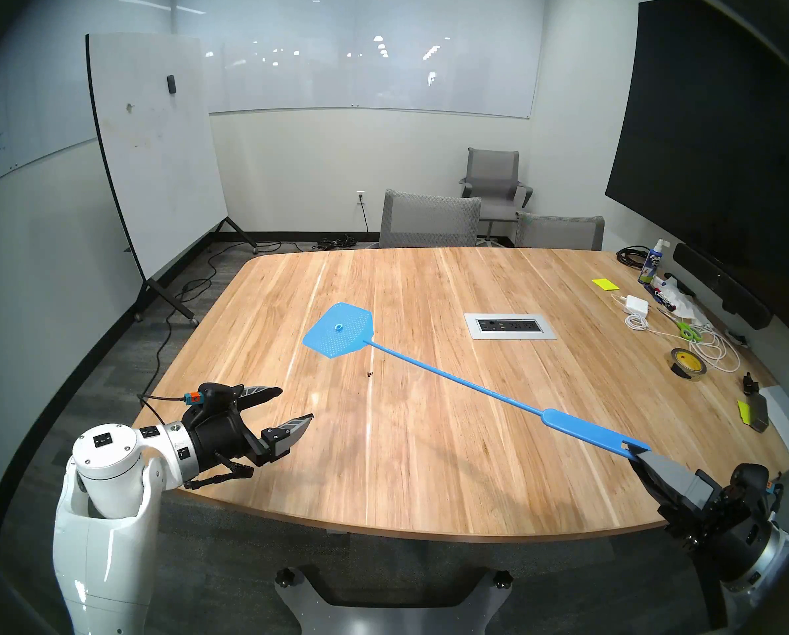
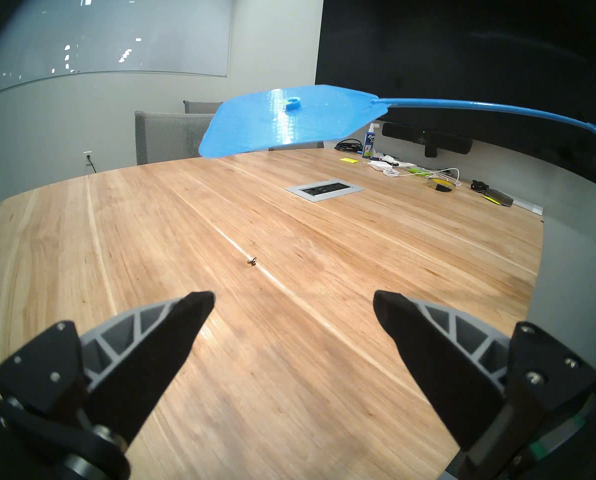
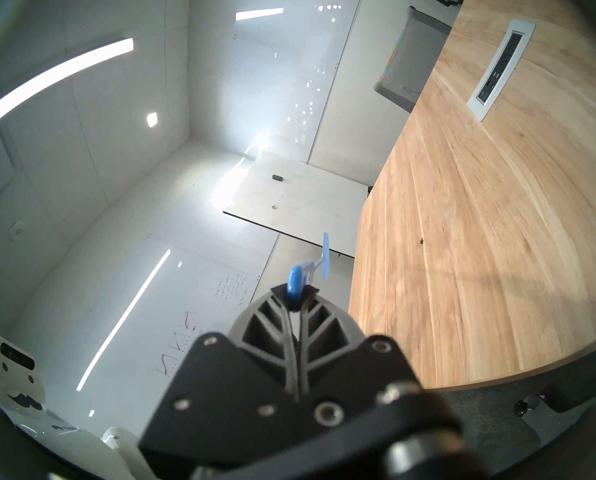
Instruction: Swat a bug on table
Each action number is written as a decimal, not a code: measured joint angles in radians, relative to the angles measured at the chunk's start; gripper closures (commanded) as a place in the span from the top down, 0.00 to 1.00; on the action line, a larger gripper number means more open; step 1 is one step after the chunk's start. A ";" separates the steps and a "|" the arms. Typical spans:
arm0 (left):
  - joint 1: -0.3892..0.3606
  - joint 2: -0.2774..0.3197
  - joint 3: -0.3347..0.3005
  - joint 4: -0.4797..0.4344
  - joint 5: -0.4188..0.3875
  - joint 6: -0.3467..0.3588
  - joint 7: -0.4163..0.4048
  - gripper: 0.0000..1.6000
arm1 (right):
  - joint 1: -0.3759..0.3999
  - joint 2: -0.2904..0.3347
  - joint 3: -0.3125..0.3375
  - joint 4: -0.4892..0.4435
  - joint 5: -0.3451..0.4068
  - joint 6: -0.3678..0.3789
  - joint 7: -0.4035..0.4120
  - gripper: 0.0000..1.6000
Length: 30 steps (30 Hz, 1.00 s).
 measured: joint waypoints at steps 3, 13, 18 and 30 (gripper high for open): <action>0.000 0.000 0.000 0.000 0.001 0.000 0.000 1.00 | 0.009 0.000 0.007 0.000 0.019 0.003 -0.026 0.00; -0.002 -0.001 -0.001 0.001 0.002 0.000 -0.002 1.00 | 0.053 0.051 -0.111 0.088 -0.168 -0.049 -0.234 0.00; -0.002 -0.002 -0.001 0.001 0.002 0.000 -0.003 1.00 | 0.087 0.067 -0.198 0.158 -0.310 -0.105 -0.300 0.00; -0.002 -0.004 -0.002 0.001 0.004 0.000 -0.005 1.00 | 0.082 0.052 -0.120 0.129 -0.277 -0.146 -0.145 0.00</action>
